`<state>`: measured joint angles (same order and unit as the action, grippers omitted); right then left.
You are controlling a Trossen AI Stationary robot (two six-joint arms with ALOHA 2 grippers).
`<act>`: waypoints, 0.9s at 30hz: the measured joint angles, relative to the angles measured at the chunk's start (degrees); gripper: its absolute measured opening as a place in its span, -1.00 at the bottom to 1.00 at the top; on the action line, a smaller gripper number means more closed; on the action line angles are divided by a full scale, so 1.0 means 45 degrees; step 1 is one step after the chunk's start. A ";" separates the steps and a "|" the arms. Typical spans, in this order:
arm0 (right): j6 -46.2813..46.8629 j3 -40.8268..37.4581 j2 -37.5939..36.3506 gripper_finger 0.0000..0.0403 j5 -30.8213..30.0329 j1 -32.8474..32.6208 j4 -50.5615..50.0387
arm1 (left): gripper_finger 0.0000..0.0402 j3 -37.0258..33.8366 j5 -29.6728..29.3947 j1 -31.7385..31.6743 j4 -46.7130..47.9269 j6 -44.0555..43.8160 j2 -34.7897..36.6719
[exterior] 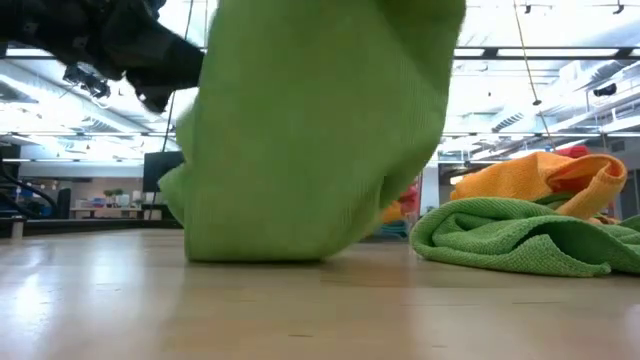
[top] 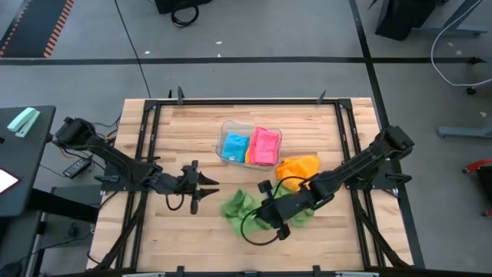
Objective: Fold microfiber towels
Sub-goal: Fold the top green microfiber cloth
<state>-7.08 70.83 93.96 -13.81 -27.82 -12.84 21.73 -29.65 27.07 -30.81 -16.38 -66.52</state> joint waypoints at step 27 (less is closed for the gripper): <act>-0.2022 0.0428 -0.0594 -0.95 0.1941 0.2779 0.1092 | -0.25 0.1173 -0.0023 0.0613 0.1119 0.2550 0.0624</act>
<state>-16.18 72.75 91.28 -5.07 -15.31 -7.92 27.00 -29.75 29.82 -25.77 -4.90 -63.71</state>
